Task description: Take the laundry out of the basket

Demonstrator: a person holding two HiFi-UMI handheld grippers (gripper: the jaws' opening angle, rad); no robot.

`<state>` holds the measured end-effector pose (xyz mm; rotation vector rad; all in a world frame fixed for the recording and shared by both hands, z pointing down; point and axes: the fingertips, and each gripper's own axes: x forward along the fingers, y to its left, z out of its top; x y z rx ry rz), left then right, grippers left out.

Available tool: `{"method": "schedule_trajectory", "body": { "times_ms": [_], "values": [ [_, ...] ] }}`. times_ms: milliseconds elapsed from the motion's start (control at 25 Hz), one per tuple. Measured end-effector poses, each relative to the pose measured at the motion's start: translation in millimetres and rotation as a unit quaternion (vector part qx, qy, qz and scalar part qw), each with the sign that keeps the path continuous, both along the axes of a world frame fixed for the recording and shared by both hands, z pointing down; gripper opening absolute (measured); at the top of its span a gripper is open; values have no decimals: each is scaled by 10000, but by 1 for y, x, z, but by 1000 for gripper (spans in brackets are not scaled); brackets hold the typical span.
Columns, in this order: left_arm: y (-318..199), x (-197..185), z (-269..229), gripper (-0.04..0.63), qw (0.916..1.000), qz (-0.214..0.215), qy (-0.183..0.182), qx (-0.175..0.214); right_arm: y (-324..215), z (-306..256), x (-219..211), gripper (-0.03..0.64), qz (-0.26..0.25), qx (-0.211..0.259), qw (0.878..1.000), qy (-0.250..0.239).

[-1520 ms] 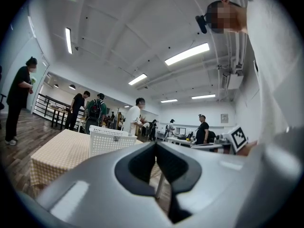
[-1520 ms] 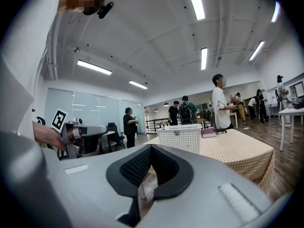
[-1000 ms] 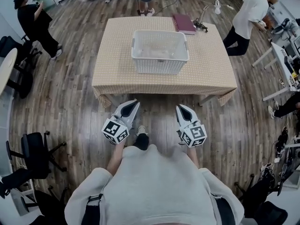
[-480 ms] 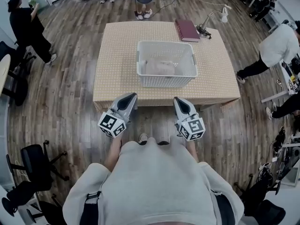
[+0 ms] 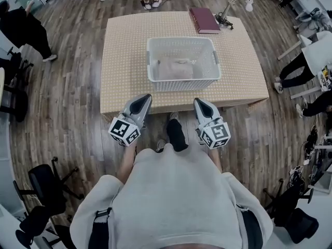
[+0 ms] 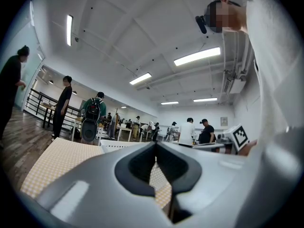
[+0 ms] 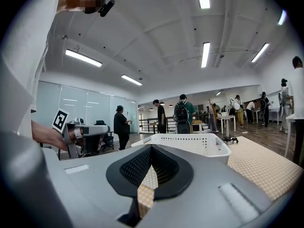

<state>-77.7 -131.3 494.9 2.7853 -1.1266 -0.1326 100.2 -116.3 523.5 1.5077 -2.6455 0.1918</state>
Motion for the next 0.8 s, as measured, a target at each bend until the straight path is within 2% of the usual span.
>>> {"method": "schedule_trajectory", "body": {
  "times_ms": [240, 480, 800],
  "values": [
    [-38, -2, 6, 8, 9998, -166, -34, -49, -44, 4, 2, -2, -112, -10, 9999, -41],
    [-105, -5, 0, 8, 9990, -442, -113, 22, -117, -20, 10, -2, -252, 238, 9994, -96],
    [-192, -6, -35, 8, 9958, -766, -346, 357, -207, -62, 29, -2, -382, 651, 9966, -316]
  ]
}}
